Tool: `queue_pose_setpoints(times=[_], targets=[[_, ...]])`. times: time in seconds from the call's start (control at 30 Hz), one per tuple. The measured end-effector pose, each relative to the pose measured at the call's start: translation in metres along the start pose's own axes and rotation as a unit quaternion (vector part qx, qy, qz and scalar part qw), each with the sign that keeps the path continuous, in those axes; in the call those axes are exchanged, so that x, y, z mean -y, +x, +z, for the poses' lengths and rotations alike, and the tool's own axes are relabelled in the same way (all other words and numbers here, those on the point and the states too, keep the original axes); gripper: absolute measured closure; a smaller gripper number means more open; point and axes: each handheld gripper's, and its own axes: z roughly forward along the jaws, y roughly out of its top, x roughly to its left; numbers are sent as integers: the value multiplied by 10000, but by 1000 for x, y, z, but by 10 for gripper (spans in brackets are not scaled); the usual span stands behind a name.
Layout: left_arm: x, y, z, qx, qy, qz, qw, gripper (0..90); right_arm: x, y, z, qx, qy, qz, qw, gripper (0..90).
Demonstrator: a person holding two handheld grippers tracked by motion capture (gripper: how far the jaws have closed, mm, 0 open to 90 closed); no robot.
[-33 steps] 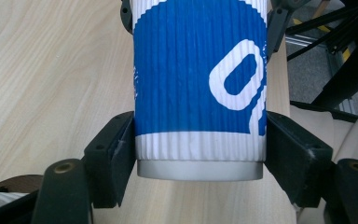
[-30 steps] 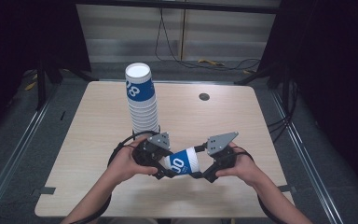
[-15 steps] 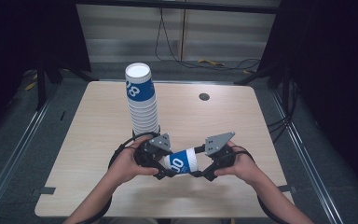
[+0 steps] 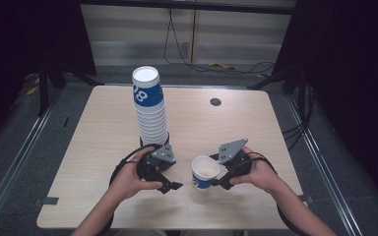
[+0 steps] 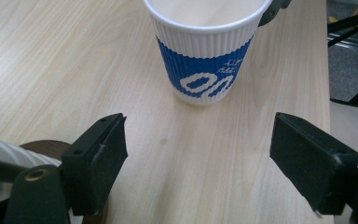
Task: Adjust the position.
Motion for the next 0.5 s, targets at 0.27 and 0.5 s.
queue_pose_setpoints(times=[0.27,0.5], targets=[[12,-2,1,-11,-54,-97,9999,189,5,-1,6,6,40,76,10000,205],[22,-3,3,-13,-65,-206,9998,179,5,-2,6,52,68,118,9999,189]])
